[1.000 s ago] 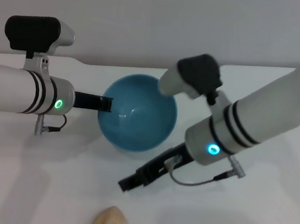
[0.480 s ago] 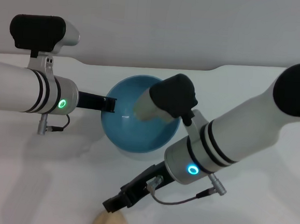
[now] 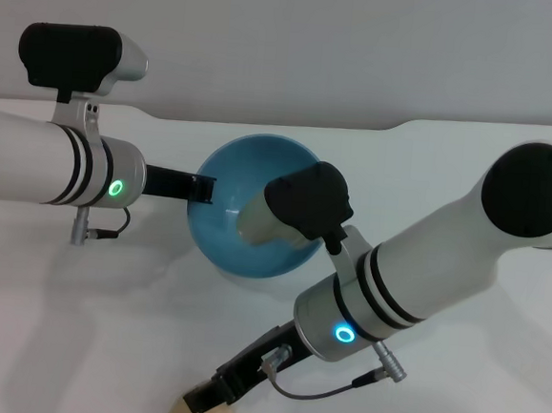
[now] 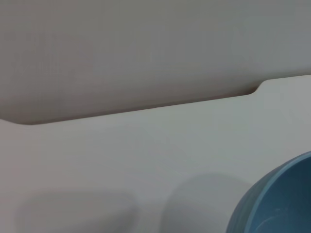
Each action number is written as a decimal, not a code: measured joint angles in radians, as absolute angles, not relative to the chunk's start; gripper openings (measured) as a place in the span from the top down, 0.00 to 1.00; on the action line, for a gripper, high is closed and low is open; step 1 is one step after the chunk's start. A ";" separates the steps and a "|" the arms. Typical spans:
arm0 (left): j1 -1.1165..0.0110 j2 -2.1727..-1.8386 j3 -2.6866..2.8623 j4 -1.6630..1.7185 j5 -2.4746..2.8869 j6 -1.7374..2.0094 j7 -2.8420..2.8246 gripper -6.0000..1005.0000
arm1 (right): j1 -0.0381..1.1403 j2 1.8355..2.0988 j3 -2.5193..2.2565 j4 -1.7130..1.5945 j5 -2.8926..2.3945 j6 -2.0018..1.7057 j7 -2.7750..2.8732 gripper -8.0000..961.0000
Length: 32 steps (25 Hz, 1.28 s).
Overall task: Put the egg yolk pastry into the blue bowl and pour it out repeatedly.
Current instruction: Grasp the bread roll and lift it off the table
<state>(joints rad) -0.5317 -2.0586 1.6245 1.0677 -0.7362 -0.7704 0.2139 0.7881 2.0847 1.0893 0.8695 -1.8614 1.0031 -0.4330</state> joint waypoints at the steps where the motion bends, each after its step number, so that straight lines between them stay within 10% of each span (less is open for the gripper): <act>1: -0.532 -2.059 1.624 1.068 -0.736 -0.770 0.215 0.98 | 0.788 2.085 1.086 0.867 -1.859 1.002 -0.432 0.53; 32: -0.537 -2.059 1.624 1.068 -0.736 -0.753 0.222 0.98 | 0.805 2.088 0.981 0.736 -1.643 0.903 -0.538 0.59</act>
<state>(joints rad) -0.5370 -2.0586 1.6244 1.0676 -0.7362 -0.7531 0.2225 0.8051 2.0879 0.9807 0.7362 -1.6433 0.9031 -0.5375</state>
